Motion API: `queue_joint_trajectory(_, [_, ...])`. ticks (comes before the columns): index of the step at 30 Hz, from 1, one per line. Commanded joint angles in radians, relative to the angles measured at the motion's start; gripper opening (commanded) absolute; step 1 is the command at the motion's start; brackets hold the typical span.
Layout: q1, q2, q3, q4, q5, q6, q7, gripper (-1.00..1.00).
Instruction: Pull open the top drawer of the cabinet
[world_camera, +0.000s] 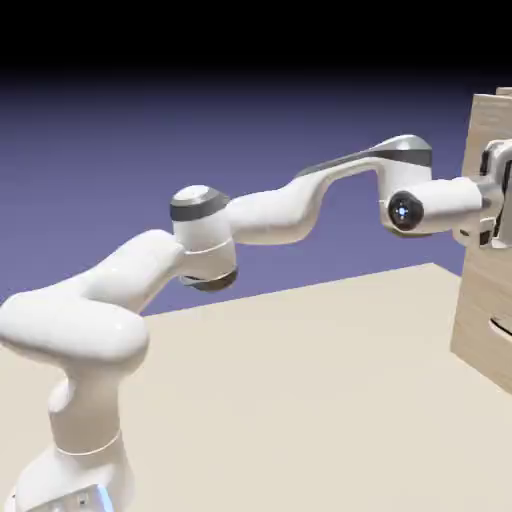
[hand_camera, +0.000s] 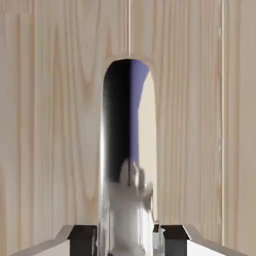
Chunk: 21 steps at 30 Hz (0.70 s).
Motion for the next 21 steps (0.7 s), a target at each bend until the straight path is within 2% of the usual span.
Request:
queue_joint_trajectory(1, [0.021, 0.000, -0.004, -0.036, -0.003, -0.015, -0.004, -1.00])
queue_joint_trajectory(21, [0.464, 0.015, -0.149, -0.761, -0.077, -0.304, -0.095, -1.00])
